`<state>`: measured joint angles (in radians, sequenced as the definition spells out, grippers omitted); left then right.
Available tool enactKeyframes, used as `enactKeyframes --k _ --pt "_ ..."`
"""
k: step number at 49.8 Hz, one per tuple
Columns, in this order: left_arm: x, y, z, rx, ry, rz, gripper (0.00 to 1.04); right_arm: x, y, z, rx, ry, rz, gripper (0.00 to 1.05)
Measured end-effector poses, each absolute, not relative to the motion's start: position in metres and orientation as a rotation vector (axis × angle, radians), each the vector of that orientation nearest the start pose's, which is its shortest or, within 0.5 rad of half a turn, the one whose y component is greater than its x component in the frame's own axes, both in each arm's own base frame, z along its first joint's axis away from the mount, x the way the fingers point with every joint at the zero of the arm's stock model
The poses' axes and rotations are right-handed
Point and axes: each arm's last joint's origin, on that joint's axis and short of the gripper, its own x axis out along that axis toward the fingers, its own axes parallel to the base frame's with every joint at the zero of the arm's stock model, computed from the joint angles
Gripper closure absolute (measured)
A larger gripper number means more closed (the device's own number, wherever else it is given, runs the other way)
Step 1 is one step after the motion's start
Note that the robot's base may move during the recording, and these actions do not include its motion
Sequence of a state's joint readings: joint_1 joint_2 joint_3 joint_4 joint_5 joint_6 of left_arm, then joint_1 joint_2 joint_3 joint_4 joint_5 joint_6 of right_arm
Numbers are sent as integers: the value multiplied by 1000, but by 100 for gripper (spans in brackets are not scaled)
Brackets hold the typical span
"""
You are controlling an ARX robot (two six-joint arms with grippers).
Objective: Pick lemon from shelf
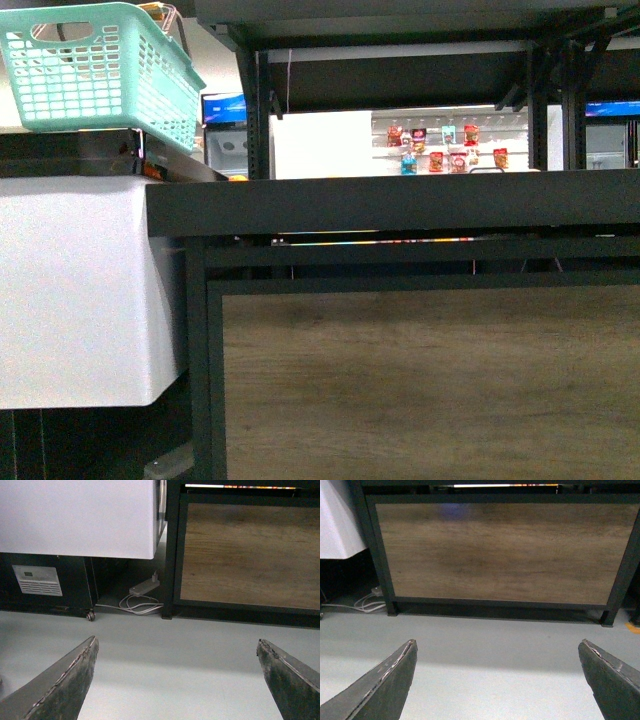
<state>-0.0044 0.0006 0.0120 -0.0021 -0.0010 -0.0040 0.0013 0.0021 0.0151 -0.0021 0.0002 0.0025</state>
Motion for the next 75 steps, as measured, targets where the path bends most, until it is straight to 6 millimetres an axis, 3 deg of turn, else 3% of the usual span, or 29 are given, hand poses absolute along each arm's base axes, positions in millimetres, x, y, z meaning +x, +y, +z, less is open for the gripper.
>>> enactKeyframes --k 75 --pt "97 0 167 -4 -9 -4 8 97 0 168 2 -11 1 8"
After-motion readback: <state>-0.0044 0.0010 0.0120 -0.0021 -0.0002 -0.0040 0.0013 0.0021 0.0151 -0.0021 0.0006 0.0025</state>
